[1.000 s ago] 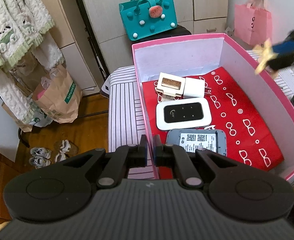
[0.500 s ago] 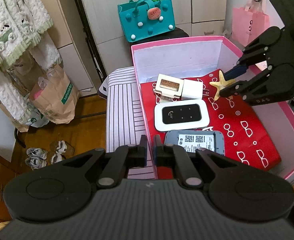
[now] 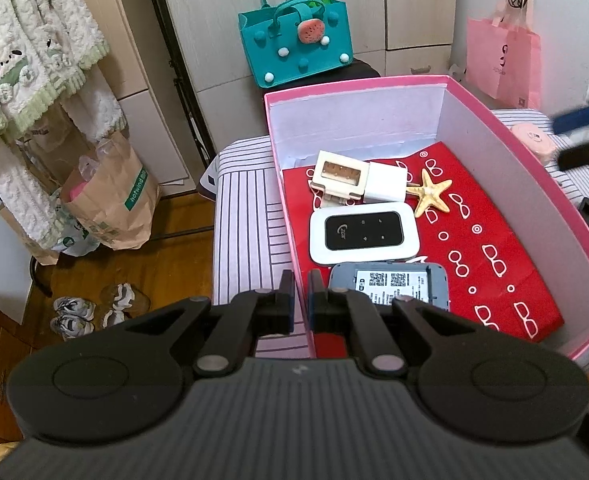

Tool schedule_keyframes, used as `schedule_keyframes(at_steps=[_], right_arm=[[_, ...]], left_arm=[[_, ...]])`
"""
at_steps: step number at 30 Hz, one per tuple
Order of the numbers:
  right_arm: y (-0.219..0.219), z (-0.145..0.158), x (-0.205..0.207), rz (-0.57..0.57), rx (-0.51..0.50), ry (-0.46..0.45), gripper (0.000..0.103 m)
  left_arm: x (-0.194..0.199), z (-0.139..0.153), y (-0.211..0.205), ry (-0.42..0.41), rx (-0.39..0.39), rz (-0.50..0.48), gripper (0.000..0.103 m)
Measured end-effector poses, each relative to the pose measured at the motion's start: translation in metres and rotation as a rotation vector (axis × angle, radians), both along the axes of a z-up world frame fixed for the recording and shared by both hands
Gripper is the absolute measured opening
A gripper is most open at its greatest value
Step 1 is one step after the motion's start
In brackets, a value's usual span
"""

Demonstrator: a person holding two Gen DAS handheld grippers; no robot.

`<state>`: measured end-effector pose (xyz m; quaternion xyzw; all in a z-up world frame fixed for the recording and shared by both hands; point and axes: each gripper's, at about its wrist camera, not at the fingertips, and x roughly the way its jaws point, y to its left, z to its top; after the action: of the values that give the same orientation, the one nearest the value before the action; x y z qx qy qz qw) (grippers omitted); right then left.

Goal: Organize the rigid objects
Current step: 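Grasp the black battery case with the right gripper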

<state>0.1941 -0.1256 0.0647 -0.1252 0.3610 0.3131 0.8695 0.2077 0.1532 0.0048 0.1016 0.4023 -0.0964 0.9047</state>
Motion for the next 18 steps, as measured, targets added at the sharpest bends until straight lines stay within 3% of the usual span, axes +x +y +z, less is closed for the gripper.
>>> schedule_keyframes(at_steps=[5,8,18], right_arm=[[-0.049,-0.013,-0.018,-0.091,0.053,0.093,0.046],[-0.071,-0.029,-0.036,-0.113,0.049,0.085,0.046],[-0.106,-0.080,-0.058,-0.195,0.087,0.210,0.052]], left_arm=[[-0.002,0.000,-0.001,-0.006,0.004,0.011,0.005],[-0.005,0.001,-0.003,-0.018,0.012,0.011,0.005],[-0.008,0.002,-0.005,-0.024,0.029,0.017,0.005]])
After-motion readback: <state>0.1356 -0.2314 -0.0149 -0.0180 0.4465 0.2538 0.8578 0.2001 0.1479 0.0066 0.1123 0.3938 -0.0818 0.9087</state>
